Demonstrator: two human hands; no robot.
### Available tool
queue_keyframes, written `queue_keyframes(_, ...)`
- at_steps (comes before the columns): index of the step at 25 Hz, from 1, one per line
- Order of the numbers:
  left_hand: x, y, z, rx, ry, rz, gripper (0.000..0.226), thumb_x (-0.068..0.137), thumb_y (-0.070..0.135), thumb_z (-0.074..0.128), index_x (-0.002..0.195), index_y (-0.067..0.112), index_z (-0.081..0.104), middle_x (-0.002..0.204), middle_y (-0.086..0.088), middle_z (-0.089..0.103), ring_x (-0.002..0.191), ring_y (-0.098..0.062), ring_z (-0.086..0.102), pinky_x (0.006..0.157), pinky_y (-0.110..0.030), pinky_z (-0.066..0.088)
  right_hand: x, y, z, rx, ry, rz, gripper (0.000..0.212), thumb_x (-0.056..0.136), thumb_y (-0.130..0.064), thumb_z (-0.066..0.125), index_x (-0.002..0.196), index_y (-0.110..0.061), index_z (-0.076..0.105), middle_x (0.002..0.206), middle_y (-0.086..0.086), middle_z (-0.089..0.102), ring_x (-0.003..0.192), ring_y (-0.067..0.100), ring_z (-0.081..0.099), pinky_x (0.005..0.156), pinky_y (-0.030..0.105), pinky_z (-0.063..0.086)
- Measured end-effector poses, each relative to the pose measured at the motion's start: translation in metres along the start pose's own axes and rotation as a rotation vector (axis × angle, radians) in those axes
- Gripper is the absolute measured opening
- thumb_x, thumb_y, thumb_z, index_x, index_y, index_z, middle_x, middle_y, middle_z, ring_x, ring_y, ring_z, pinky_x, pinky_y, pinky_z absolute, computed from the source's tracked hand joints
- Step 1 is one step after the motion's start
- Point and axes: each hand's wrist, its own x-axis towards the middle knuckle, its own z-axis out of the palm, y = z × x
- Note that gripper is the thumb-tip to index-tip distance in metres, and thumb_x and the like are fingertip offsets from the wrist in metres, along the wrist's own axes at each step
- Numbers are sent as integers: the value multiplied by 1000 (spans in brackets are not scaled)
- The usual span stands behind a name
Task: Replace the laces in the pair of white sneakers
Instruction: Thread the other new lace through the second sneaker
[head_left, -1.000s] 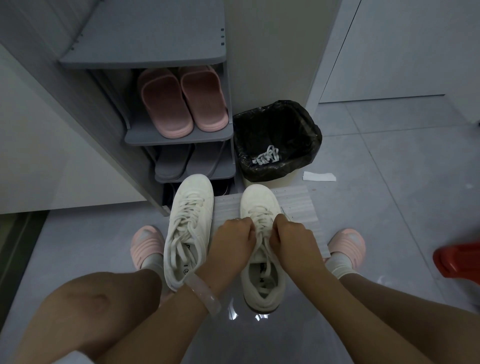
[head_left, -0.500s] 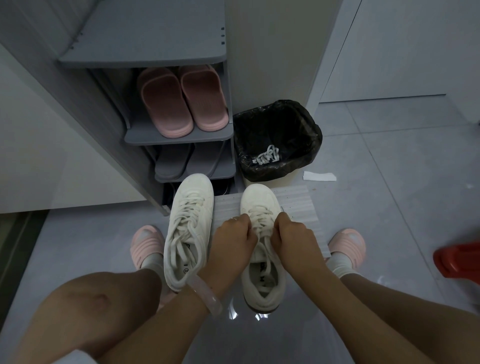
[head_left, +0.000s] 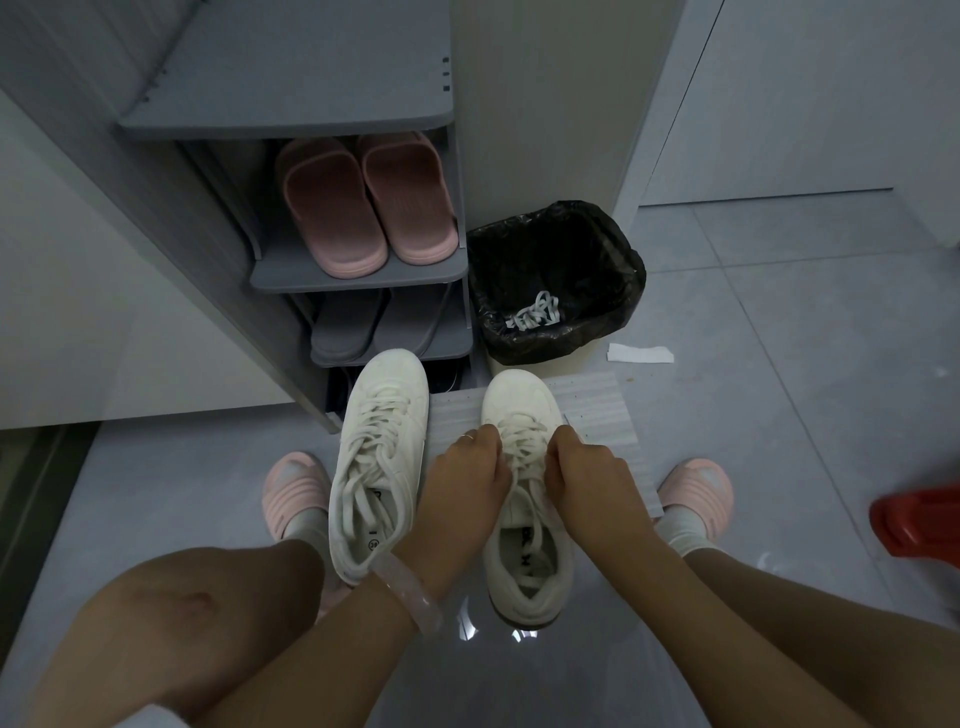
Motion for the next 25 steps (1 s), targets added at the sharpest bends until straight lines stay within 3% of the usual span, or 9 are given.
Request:
queue_keyframes(5, 2, -1, 1, 29, -8, 26, 12, 97, 17, 36, 93, 9, 44, 91, -8, 51, 85, -26, 54, 66, -27, 31, 2, 2, 1, -7, 3, -30, 10, 99, -16, 33, 93, -12, 39, 84, 9, 60, 66, 20, 48, 47, 18, 24)
queue_keyframes(9, 6, -5, 0, -52, -7, -25, 23, 98, 16, 36, 100, 3, 54, 92, -12, 62, 85, -25, 58, 74, -31, 41, 8, 8, -2, 178, 5, 55, 20, 98, -22, 39, 104, -9, 53, 87, 11, 66, 74, 24, 62, 65, 29, 48)
queue_keyframes(14, 13, -7, 3, -82, -29, -54, 20, 94, 20, 47, 101, 5, 60, 101, -10, 61, 93, -22, 57, 83, -35, 46, 9, 3, 2, 85, -25, 35, 19, 96, -24, 45, 98, -9, 57, 91, 6, 64, 75, 18, 55, 62, 24, 39)
queue_keyframes(20, 17, -4, 10, 98, 6, -22, 18, 95, 14, 39, 98, 7, 56, 101, -8, 59, 92, -22, 56, 73, -28, 38, 9, -6, 0, -17, 14, -14, 15, 97, -13, 37, 96, -8, 51, 90, 9, 57, 71, 17, 42, 47, 15, 18)
queue_keyframes(25, 19, -3, 9, 78, 2, -35, 19, 94, 14, 38, 97, 6, 55, 99, -10, 59, 91, -25, 56, 72, -30, 38, 5, -10, -5, -24, -4, 16, 7, 98, -13, 33, 93, -15, 38, 97, 10, 61, 69, 17, 42, 47, 19, 20)
